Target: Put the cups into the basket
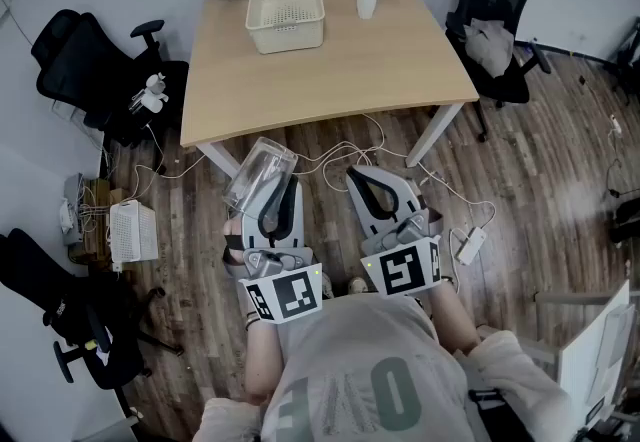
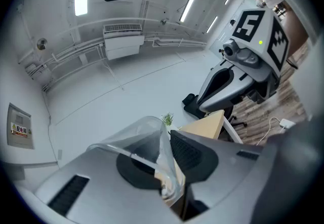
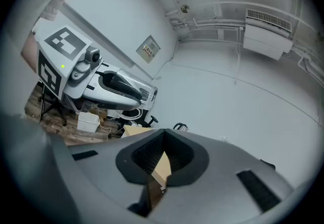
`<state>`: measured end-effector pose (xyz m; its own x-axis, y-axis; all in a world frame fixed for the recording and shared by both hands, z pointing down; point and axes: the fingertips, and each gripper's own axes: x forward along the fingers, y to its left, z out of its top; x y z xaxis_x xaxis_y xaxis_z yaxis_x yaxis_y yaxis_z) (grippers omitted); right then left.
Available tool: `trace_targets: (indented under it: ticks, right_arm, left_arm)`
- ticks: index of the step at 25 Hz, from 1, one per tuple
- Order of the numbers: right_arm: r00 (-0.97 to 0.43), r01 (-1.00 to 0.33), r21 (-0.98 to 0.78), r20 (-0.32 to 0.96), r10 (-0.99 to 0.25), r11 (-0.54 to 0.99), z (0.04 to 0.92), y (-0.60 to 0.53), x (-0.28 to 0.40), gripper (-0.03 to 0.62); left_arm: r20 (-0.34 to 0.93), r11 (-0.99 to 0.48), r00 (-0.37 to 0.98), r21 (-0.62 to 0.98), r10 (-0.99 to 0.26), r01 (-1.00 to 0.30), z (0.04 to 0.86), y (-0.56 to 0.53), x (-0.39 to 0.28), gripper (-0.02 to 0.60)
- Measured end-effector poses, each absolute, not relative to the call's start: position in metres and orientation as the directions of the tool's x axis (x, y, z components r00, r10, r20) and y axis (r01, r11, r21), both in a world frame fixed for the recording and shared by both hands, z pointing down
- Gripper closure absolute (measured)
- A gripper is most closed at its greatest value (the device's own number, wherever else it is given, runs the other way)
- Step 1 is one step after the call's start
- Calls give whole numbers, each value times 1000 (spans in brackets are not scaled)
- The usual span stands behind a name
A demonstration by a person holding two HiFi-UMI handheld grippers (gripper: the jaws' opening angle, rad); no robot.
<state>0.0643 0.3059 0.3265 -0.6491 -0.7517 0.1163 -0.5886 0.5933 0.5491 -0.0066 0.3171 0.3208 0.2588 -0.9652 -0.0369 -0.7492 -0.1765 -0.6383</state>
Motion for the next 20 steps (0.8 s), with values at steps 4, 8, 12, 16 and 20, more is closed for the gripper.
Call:
trace_targets:
  ticks: [4,8,12,16,20]
  right_arm:
    - [-646,-591,550,114,-755,590,327,301,59,597]
    - [-649,-591,541,121,-751,598,330,299,53,597]
    - [-653,-602,510,129,-746,615,336,295,44,597]
    - [-656,-595,519,127,-744,613,339,292,31,596]
    - [-646,-592,535,131,-752,602,339,289,26,595]
  left_arm:
    - [-29,-183,259,-631,-965,-754,326,314,-14,512]
    - [-39,-183,259,-607,-965,-773,326,313,-22,512]
    - [-45,-178,256,-603,-966,-777,327,310,-35,512]
    - [-39,-177,248,-598,-968,-782,329,308,-50,512]
    - [-54,-172,252,-591,-966,-788,326,306,-59,512]
